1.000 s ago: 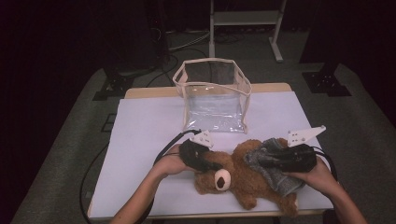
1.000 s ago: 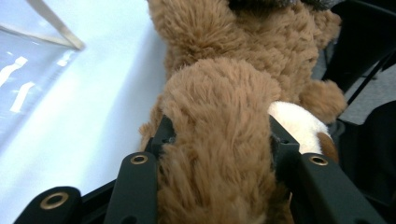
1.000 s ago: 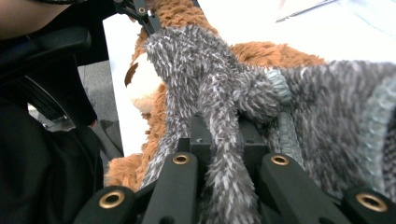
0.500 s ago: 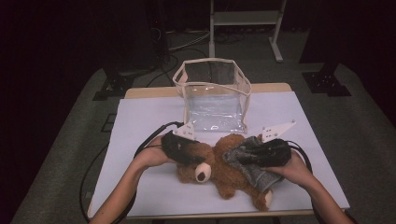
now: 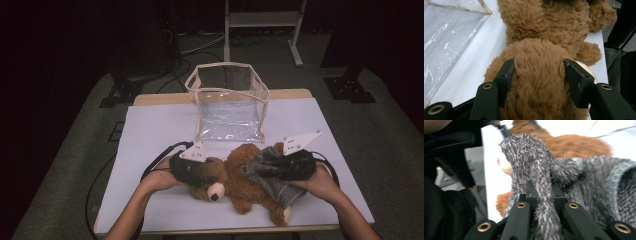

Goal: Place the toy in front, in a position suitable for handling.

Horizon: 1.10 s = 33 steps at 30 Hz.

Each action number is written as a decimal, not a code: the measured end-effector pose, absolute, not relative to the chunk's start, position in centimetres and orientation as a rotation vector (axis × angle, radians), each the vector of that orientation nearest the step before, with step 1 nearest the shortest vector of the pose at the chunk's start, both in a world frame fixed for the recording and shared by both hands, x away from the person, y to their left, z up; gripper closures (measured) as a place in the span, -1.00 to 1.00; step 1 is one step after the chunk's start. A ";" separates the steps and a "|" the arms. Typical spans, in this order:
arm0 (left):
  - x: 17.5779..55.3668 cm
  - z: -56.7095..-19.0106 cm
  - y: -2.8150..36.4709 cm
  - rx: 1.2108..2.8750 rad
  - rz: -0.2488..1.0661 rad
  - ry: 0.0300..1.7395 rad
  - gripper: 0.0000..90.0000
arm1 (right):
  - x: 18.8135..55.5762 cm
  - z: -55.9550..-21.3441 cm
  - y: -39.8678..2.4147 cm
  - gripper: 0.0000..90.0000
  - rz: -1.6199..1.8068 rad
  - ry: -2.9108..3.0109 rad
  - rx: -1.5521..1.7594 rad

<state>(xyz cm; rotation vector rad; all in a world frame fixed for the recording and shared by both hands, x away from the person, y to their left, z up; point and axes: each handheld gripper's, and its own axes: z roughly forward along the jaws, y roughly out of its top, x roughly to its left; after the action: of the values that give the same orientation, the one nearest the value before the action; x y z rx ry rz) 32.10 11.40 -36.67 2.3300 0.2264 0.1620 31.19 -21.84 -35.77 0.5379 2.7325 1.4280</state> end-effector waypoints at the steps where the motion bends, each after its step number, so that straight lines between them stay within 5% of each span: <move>1: 32.0 -36.7 11.5 2.327 0.167 0.220 0.02 | 31.2 -35.8 -21.8 0.79 1.428 2.733 0.538; 15: 30.9 -36.7 11.8 2.332 0.190 0.180 0.00 | 35.3 -36.1 -22.3 0.79 1.416 2.741 0.674; 33: 31.8 -33.5 7.2 2.358 0.140 0.076 -0.26 | 31.1 -37.5 -22.1 0.79 1.460 2.757 0.550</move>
<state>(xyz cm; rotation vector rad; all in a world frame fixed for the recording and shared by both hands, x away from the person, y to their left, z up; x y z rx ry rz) 31.84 7.20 -33.50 2.3575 0.0765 0.1402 31.08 -22.08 -37.51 0.5497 2.7572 1.4595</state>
